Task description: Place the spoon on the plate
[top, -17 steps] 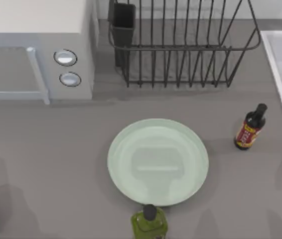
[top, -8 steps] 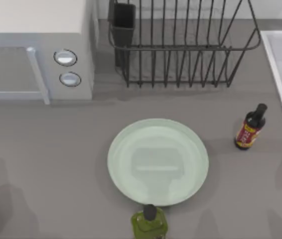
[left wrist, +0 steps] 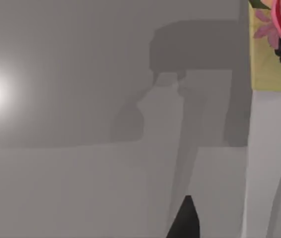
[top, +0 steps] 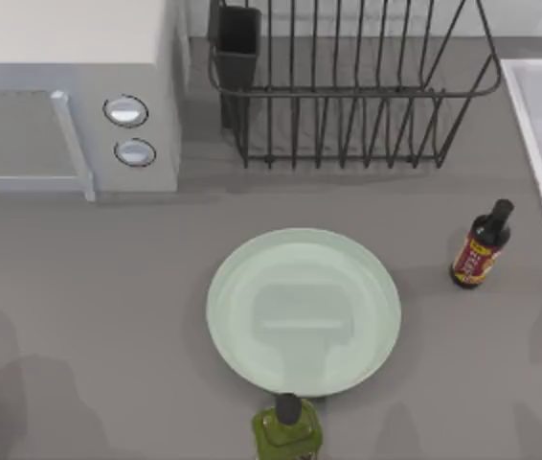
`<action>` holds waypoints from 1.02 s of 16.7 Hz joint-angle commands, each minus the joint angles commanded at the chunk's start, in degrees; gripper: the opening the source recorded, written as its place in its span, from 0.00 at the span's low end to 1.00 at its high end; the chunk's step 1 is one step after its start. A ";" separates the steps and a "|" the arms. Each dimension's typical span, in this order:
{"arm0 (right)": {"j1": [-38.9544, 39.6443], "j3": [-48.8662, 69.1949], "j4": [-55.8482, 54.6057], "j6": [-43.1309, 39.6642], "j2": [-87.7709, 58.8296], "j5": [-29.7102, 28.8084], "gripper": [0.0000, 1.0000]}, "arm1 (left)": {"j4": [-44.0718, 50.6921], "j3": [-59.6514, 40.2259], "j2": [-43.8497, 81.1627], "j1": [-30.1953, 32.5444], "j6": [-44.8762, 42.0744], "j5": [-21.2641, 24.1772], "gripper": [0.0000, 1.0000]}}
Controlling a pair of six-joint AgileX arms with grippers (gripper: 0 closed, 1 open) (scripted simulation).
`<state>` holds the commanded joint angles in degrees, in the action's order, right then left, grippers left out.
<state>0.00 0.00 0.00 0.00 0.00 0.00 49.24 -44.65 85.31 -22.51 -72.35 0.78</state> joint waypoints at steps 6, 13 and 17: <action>0.00 0.00 0.00 0.00 0.00 0.00 1.00 | 15.49 -9.14 -6.13 0.52 0.25 0.00 0.00; 0.00 0.00 0.00 0.00 0.00 0.00 1.00 | 16.22 -10.27 -5.71 1.20 0.51 -0.02 0.00; 0.00 0.00 0.00 0.00 0.00 0.00 1.00 | 17.75 -18.26 2.17 9.96 3.66 0.01 0.00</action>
<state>0.00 0.00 0.00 0.00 0.00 0.00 66.99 -62.91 87.49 -12.54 -68.70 0.79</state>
